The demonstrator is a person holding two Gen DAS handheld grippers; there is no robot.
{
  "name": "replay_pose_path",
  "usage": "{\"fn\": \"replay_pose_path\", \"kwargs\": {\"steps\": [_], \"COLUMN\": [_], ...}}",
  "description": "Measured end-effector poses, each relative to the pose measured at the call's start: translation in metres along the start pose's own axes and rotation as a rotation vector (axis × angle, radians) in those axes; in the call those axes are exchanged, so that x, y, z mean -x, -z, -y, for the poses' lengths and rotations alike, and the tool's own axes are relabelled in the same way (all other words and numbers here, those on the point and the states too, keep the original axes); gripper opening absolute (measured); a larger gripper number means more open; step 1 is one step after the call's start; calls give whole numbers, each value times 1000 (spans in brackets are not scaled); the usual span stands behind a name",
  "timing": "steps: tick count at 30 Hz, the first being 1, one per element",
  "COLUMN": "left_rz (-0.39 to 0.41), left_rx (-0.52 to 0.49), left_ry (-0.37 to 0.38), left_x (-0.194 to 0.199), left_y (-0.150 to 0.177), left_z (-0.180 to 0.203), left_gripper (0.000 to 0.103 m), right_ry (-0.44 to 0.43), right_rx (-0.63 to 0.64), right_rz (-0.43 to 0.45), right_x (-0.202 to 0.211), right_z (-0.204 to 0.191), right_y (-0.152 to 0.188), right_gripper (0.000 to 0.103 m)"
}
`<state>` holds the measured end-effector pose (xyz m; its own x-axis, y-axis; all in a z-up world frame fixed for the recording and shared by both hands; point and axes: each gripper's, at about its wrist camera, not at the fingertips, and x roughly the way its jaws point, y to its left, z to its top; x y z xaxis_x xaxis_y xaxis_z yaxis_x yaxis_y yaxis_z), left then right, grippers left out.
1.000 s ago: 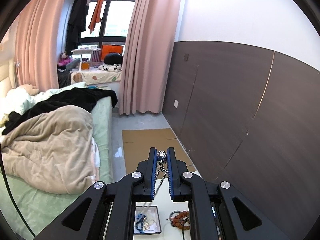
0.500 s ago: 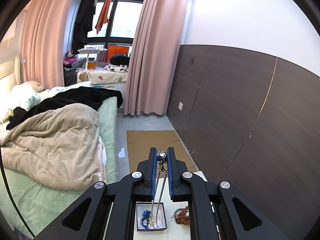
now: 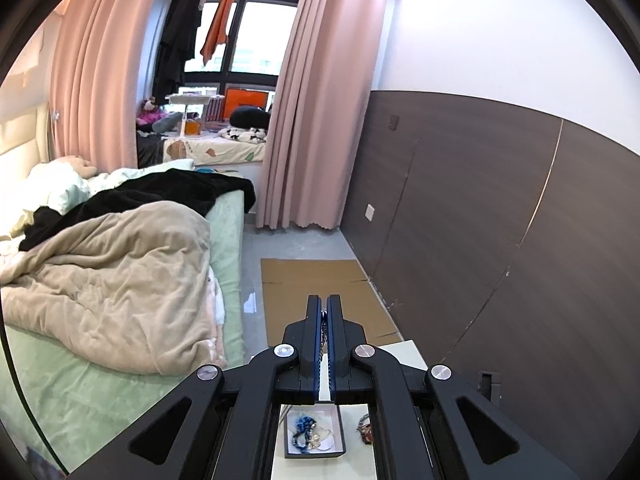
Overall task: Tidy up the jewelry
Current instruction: 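Drop the silver chain into the box with the left gripper while the right drops the rudraksha bracelet in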
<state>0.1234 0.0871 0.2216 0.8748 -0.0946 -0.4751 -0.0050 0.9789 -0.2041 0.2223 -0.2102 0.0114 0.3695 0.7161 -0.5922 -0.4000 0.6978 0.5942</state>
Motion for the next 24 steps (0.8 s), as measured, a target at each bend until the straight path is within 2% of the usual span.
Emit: {"fn": "replay_pose_path", "kwargs": {"steps": [3,11,12,15,17,18,19,21,23,24], "left_rz": [-6,-10,-10,-16,-20,-21,-22,-24,-25,-25], "left_rx": [8,18,17,10,2,-3,-5,-10,-12,-13], "left_ry": [-5,-13,-12,-3,2,7,9,15,20,25], "left_x": [-4,-9,-10,-13,-16,-17,-19,-21,-23,-25], "left_y": [2,1,1,1,1,1,0,0,0,-1], "left_z": [-6,-15,-15,-12,-9,-7,-5,-2,1,3], "left_gripper": [1,1,1,1,1,1,1,1,1,1], "right_ry": [-64,-171,-163,-14,13,-2,-17,-14,-15,-21], "right_rx": [13,33,30,18,-1,-13,-11,20,22,8], "right_rz": [-5,-96,-118,-186,-211,-217,-211,-175,-129,-118], "right_x": [-13,-79,-91,-119,-125,-124,-119,-108,-91,-84], "right_z": [-17,-45,-45,-33,-25,-23,-23,-26,-23,-19], "right_y": [-3,5,7,11,12,11,9,5,3,2], "right_gripper": [19,20,20,21,21,22,24,45,52,52]}}
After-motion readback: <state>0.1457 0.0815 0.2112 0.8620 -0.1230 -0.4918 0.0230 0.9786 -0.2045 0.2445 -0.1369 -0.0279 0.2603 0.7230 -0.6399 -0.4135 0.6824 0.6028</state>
